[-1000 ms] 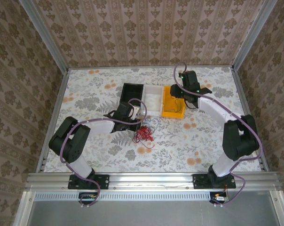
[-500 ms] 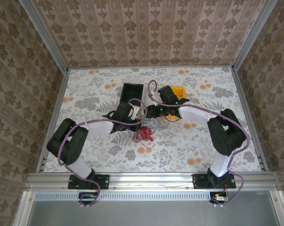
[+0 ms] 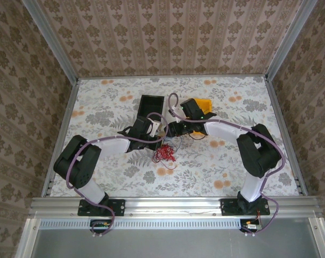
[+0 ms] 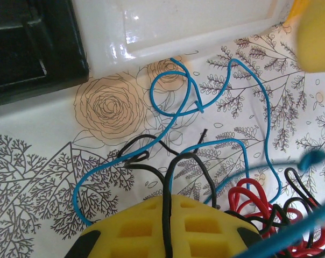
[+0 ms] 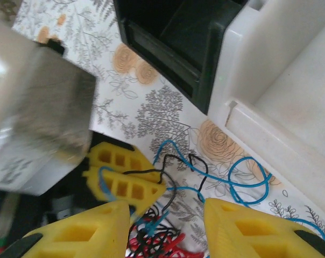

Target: Untangle the cables

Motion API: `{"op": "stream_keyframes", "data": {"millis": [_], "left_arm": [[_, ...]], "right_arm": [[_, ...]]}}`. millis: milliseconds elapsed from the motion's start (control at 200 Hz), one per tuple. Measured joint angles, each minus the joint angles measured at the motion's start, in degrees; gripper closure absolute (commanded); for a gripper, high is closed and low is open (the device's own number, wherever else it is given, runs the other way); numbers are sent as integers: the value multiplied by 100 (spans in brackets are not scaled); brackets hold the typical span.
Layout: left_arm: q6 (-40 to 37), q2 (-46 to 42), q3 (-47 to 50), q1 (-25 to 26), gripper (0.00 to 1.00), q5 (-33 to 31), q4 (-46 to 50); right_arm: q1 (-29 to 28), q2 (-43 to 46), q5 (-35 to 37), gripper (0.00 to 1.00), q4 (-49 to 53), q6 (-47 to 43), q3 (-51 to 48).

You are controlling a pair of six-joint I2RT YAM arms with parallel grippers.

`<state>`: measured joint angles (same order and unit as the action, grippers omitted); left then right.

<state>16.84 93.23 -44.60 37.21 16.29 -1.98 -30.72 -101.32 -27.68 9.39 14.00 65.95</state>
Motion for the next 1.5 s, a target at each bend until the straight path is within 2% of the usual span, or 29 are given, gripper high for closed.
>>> {"op": "stream_keyframes", "data": {"millis": [360,760,825,945,1000,1045,1160,1235,1500], "left_arm": [[0,0,0,0,95,7,0],[0,0,0,0,95,83,0],[-2,0,0,0,95,111,0],[-7,2,-2,0,93,155,0],[-13,2,-2,0,91,157,2],[-24,2,-4,0,85,155,2],[-39,2,-7,0,61,151,24],[-83,0,-7,0,53,149,55],[-205,-219,-2,-11,51,151,232]], "right_arm": [[0,278,-275,58,-44,-57,-238],[-22,-291,-413,58,-195,-39,-109],[-22,-295,-413,65,-219,-28,-107],[-22,-308,-411,88,-348,0,-72],[-22,-310,-409,95,-411,68,-61],[-22,-310,-409,98,-466,92,-57],[-20,-310,-391,100,-538,114,-55],[4,-284,-271,100,-542,114,-70],[374,713,402,100,-538,136,-459]]}}
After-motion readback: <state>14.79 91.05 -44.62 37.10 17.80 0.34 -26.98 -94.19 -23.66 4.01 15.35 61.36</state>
